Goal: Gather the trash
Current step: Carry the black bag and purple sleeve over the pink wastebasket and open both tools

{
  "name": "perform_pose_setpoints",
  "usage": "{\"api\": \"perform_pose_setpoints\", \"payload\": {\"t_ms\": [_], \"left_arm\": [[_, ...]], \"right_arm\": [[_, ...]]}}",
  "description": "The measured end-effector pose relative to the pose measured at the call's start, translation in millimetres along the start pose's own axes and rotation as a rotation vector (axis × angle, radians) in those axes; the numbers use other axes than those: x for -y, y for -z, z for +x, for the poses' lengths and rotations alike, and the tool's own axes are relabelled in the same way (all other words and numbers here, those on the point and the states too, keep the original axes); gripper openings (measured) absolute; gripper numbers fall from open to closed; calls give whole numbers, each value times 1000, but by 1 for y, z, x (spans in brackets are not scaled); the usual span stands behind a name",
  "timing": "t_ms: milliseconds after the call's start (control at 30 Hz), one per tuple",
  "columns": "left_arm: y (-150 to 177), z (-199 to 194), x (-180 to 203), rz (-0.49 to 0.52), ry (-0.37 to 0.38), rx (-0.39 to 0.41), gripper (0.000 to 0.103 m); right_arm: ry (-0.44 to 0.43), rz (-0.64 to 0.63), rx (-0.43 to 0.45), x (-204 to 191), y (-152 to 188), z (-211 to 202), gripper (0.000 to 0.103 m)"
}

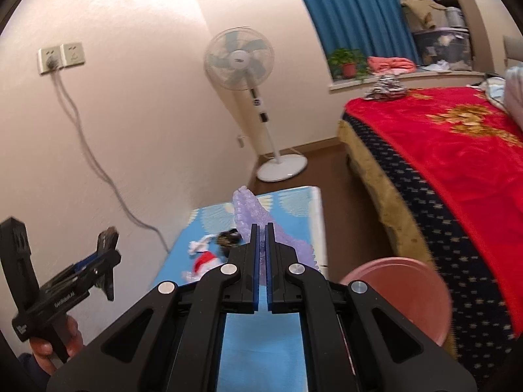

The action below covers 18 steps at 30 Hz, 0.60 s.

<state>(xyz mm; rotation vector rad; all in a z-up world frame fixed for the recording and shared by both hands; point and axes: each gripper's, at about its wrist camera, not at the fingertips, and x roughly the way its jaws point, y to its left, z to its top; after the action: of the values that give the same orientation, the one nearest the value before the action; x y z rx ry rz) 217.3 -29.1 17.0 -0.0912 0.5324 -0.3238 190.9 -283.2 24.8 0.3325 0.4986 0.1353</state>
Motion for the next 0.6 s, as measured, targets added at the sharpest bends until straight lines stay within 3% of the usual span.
{"api": "perform_pose_setpoints", "payload": {"t_ms": [267,467,533,600], "left_arm": [[18,97,110,68,175,-133,54],[54,161,156,93,209,-231,57],[64,178,165,112,203,-249,63],[71,189,175,134,203,-265,86]], "right_arm": [[130,82,-19,99,15,-11,3],[162,160,-93,158,45,14,3],[168,185,-117,172,55,24,3],[165,206,-139,184,63,33,5]]}}
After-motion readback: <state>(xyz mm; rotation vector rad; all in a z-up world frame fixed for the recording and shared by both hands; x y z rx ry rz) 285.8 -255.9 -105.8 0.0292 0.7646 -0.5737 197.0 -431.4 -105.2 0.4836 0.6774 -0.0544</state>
